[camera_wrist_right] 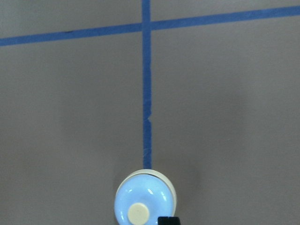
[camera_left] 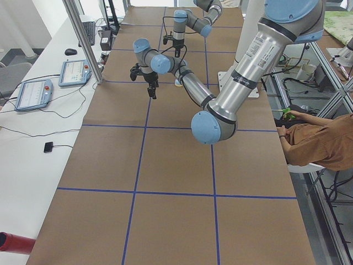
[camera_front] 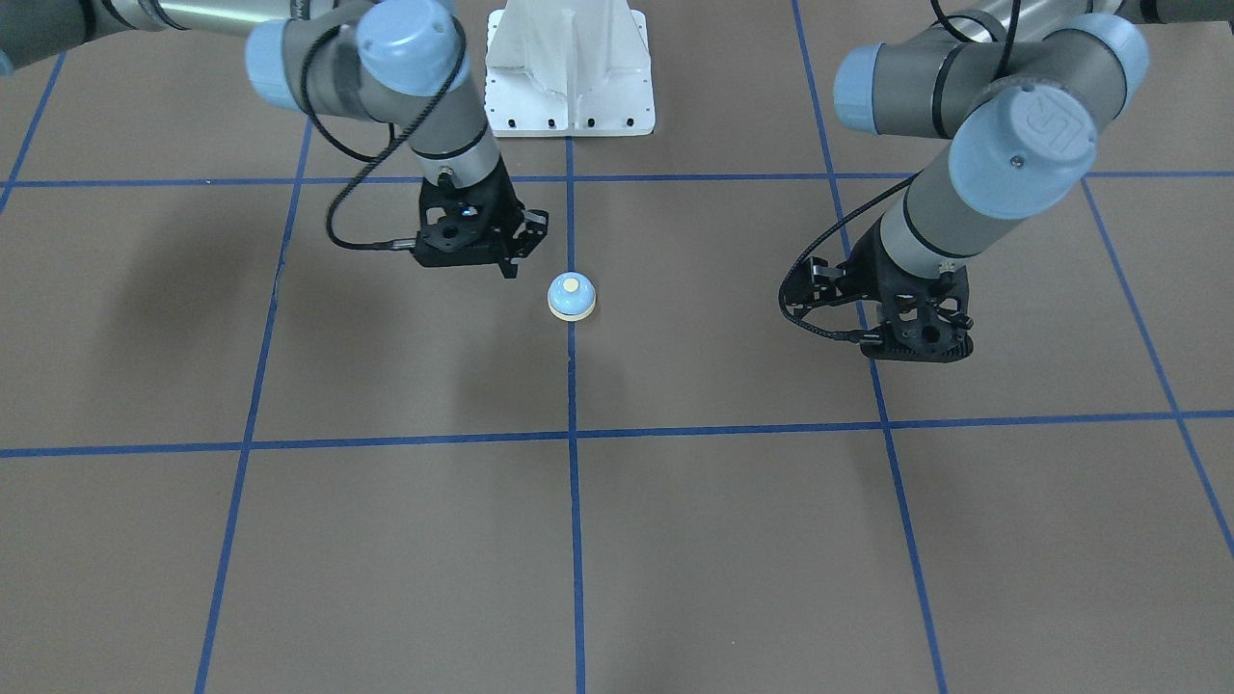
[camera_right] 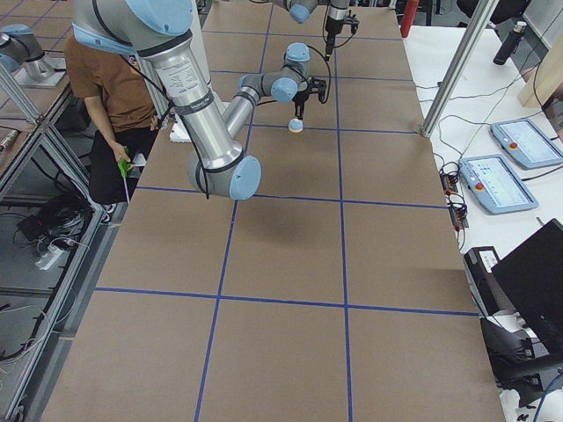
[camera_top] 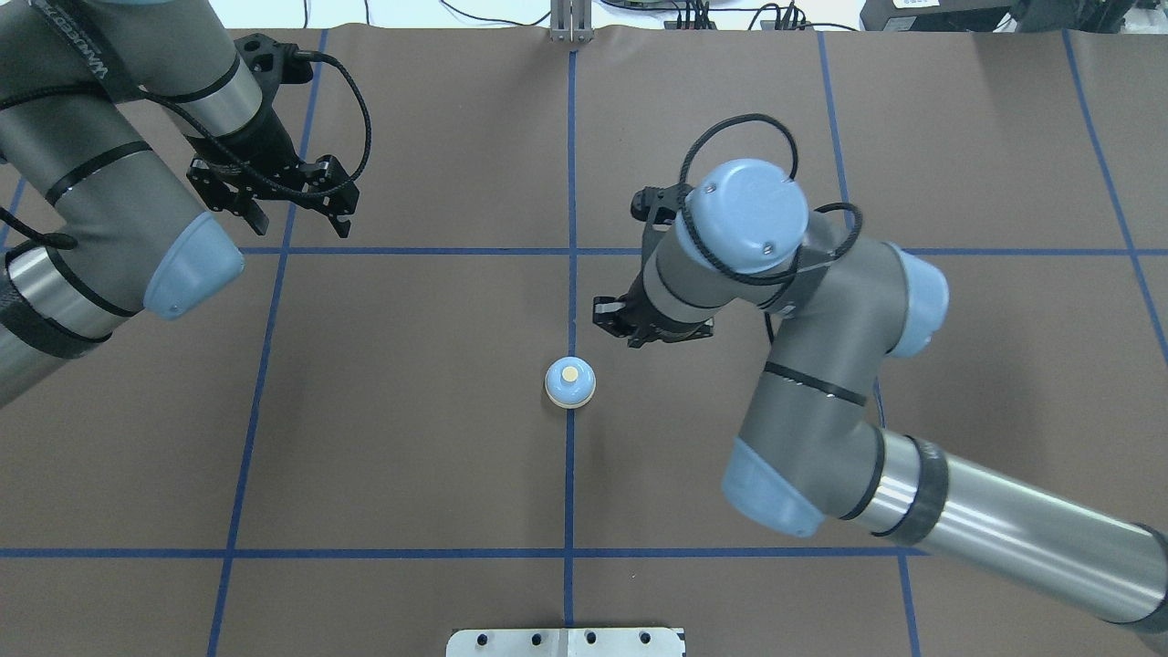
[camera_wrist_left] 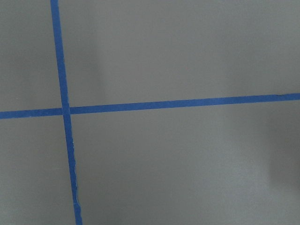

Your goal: Place and press bell with both arms

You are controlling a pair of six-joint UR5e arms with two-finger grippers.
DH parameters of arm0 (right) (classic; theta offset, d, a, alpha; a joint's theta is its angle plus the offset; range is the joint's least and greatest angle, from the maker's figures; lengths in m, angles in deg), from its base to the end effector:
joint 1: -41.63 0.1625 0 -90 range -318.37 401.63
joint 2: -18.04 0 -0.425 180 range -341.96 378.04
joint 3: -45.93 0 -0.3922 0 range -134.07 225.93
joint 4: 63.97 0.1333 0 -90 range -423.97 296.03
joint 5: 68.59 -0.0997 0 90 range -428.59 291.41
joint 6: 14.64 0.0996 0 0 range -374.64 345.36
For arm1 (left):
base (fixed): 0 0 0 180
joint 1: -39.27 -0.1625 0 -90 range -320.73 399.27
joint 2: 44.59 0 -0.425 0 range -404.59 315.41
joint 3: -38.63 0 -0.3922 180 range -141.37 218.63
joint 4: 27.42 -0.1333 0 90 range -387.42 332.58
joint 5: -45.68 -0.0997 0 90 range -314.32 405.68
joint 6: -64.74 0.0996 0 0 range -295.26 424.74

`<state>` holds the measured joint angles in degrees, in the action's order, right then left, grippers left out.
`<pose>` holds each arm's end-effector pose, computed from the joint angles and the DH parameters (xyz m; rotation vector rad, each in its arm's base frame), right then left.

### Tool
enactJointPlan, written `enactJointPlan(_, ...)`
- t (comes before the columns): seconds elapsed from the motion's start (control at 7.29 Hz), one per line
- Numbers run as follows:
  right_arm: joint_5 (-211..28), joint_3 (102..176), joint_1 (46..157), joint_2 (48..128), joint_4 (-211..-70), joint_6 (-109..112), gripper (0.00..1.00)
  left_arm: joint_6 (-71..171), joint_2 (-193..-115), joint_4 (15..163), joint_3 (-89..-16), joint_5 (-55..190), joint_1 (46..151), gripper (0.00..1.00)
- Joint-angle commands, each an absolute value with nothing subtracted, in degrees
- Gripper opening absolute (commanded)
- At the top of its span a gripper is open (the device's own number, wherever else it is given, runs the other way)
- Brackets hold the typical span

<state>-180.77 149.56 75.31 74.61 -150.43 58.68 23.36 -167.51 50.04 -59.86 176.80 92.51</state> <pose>-0.4761 -0.4323 0.2116 0.0437 -0.9420 0.1035 0.3339 -0.5602 0.2774 -0.0684 0.8480 0.1050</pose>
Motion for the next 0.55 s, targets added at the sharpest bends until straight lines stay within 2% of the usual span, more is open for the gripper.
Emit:
enactJointPlan(0.0,-186.1,157.3,83.9,85.1,-150.6,50.2,0.0,27.2,-163.7,50.1,-62.8,176.6,94.4,0.99)
enactJointPlan(0.14,-190.0,158.2,89.3,89.7,-150.5,42.8,0.05,31.0,-160.3,50.0,-64.8,176.6,96.3,0.99)
enactJointPlan(0.27,-193.2,158.4,94.5,94.5,-149.9,36.9,0.99,35.9,-157.0,50.0,-66.2,176.6,98.9,0.99)
enactJointPlan(0.41,-193.3,160.1,98.3,100.0,-149.8,33.2,1.0,41.3,-153.4,50.1,-67.4,176.6,101.6,0.99)
